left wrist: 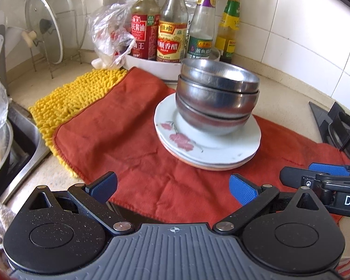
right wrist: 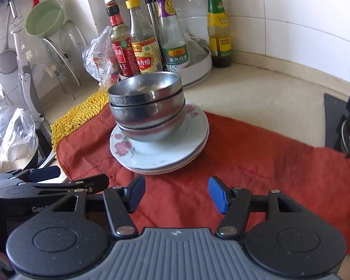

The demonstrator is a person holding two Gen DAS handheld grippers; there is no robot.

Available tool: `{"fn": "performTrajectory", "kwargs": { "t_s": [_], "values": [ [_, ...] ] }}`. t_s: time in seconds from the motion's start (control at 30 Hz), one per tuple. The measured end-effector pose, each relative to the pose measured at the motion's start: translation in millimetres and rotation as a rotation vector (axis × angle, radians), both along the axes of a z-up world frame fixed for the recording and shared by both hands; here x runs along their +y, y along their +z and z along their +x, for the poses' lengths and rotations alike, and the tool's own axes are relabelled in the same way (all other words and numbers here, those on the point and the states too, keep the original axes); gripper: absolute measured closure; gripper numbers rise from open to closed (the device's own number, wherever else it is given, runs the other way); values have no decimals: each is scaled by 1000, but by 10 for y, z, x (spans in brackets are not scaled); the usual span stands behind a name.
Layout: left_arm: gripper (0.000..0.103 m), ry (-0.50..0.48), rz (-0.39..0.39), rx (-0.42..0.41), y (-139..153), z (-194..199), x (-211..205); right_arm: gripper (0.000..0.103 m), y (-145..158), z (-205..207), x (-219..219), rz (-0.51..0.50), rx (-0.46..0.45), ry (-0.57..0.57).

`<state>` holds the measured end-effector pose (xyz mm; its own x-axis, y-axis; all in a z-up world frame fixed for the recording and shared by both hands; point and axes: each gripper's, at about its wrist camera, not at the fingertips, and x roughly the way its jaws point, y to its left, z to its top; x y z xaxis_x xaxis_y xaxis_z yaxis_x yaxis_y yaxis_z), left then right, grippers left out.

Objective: Organize plates and bowls

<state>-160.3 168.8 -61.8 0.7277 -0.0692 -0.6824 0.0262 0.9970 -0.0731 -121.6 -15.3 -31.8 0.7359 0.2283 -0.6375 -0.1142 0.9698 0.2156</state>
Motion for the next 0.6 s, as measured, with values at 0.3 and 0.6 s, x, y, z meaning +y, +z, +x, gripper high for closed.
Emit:
{"fn": "performTrajectory", "kwargs": {
  "t_s": [0.3, 0.6],
  "values": [
    [0, 5, 8, -11, 18, -70, -18, 42, -88, -100, 27, 9, 15, -60],
    [1, -11, 42, 5, -14, -109, -59, 42, -112, -145, 5, 18, 21, -89]
  ]
}}
